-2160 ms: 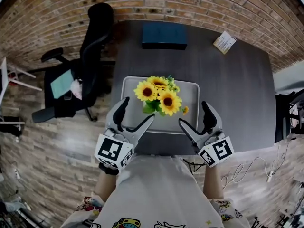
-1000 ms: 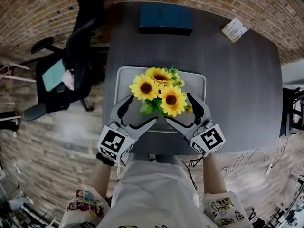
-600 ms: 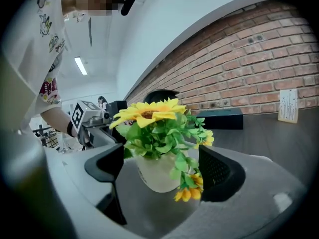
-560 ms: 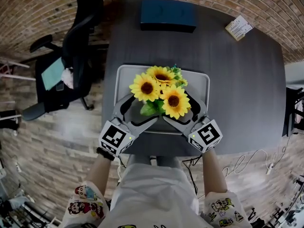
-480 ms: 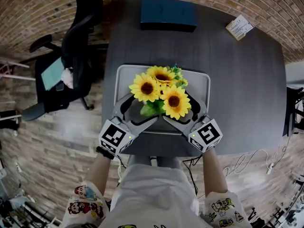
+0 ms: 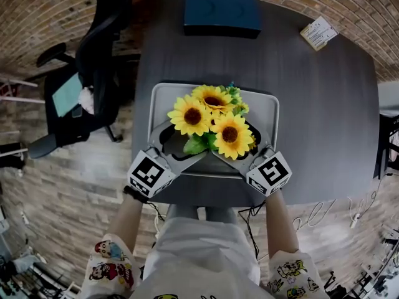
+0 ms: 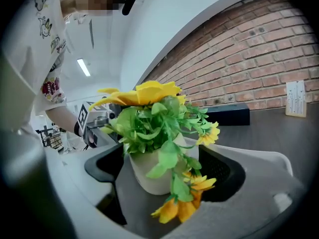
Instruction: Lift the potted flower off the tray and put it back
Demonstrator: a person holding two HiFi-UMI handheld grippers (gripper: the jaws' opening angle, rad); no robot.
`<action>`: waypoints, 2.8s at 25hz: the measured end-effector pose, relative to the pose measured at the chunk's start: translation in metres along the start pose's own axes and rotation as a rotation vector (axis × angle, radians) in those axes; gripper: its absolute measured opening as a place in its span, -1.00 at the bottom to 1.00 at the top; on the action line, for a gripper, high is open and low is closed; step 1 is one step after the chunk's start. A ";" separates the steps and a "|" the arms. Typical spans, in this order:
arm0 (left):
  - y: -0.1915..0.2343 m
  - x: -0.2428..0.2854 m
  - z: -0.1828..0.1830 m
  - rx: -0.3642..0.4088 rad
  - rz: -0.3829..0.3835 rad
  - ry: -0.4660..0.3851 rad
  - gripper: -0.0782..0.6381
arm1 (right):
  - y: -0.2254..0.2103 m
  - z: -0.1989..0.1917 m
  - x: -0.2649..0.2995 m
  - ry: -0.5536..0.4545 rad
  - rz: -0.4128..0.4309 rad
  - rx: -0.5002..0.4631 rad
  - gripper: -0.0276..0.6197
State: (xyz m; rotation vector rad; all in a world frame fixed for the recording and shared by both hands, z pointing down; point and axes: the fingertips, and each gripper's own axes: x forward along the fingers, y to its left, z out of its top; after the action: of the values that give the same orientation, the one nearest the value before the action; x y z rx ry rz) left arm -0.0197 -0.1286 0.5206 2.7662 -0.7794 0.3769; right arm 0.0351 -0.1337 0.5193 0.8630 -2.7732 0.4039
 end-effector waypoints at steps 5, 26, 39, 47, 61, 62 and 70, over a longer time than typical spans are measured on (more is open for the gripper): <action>0.002 0.005 -0.002 0.009 -0.017 0.008 0.37 | -0.003 -0.005 0.003 0.002 0.001 0.007 0.50; 0.004 0.006 -0.002 0.024 -0.033 -0.002 0.29 | 0.004 -0.017 0.005 0.063 0.043 -0.067 0.24; 0.004 0.003 0.002 -0.005 -0.002 -0.008 0.28 | 0.005 -0.006 0.004 0.050 0.050 -0.081 0.23; 0.003 -0.004 0.019 -0.012 0.002 -0.022 0.28 | 0.008 0.014 0.001 0.046 0.044 -0.119 0.23; -0.010 -0.018 0.082 0.032 0.020 -0.051 0.28 | 0.016 0.079 -0.021 -0.032 0.014 -0.189 0.26; -0.014 -0.019 0.087 0.028 0.016 -0.055 0.28 | 0.017 0.084 -0.025 -0.041 0.011 -0.191 0.26; -0.041 -0.035 0.122 0.068 0.015 -0.092 0.28 | 0.037 0.117 -0.055 -0.102 -0.010 -0.233 0.26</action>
State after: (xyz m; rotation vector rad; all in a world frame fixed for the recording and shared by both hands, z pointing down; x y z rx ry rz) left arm -0.0049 -0.1145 0.3889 2.8601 -0.8242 0.2854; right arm 0.0441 -0.1133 0.3866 0.8621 -2.8314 0.0335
